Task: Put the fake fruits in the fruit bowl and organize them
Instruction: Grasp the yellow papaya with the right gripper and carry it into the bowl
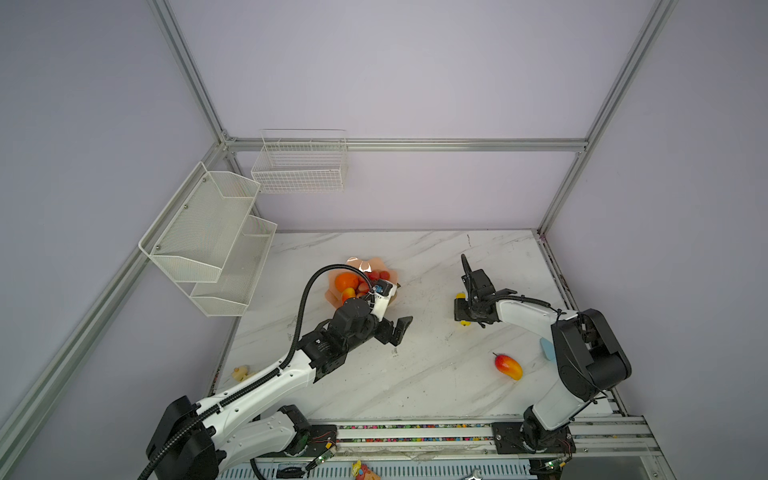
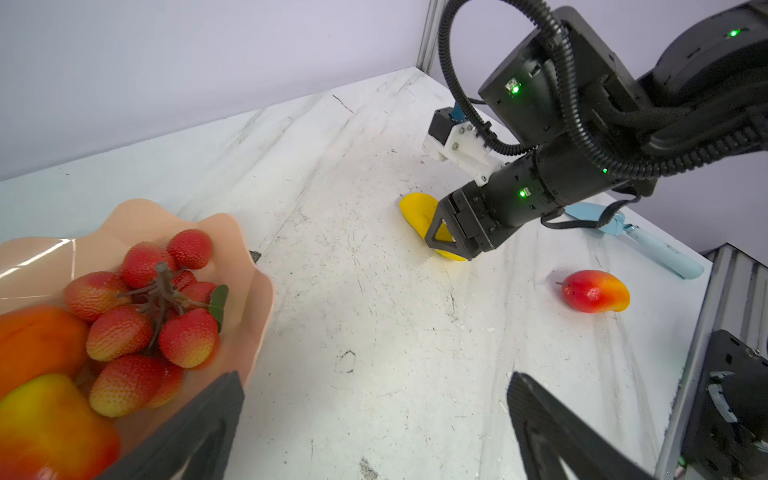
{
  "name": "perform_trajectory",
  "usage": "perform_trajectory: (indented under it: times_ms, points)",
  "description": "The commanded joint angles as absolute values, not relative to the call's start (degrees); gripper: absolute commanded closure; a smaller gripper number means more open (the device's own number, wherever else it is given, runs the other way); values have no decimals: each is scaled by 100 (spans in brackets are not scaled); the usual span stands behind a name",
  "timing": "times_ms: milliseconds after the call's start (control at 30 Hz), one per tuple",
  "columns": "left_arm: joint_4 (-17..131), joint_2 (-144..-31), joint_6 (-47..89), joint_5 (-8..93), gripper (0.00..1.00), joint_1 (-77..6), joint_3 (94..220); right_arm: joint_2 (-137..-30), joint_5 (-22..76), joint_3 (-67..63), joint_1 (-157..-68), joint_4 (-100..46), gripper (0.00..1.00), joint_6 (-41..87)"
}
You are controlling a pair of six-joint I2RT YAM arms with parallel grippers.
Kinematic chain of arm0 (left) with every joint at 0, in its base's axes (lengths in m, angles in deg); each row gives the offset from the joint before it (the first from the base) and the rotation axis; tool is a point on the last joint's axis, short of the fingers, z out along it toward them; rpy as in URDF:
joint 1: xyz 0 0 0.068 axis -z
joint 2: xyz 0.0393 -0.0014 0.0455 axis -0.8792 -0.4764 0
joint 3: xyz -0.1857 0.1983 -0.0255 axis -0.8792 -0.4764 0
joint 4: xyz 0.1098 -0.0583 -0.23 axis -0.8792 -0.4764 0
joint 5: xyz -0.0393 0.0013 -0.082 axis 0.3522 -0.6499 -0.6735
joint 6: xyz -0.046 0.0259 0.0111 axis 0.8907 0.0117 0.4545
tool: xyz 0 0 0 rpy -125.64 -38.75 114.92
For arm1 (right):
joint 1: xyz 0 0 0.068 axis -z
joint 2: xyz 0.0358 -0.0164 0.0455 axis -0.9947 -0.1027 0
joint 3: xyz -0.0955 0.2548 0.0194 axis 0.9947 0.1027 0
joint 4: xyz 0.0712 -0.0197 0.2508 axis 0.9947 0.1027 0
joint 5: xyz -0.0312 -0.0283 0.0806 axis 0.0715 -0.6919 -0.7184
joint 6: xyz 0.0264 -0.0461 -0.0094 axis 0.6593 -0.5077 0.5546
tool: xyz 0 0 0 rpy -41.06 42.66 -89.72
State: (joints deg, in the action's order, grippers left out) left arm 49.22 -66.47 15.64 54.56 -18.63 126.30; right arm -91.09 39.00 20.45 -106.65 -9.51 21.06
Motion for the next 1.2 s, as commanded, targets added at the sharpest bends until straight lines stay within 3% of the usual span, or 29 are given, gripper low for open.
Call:
perform_trajectory:
  times_ms: [0,200,467,833,1167]
  points:
    - [4989,-6364,1639,6130,0,-1848,12368,-9245,3764,1843,-10655,-962,50,1970]
    - [4352,-6077,1961,6884,0,-2241,12533,-8790,3166,1665,-10987,-1650,57,1831]
    - [3950,-5616,2429,6070,0,-3503,12504,-9013,2137,968,-11714,-2766,56,2902]
    - [3716,-5274,2460,5971,0,-3983,12395,-10462,2198,-372,-12303,-3148,56,3495]
    - [3682,-5101,2514,5913,0,-4037,12250,-10878,2430,-548,-12301,-3113,54,3629]
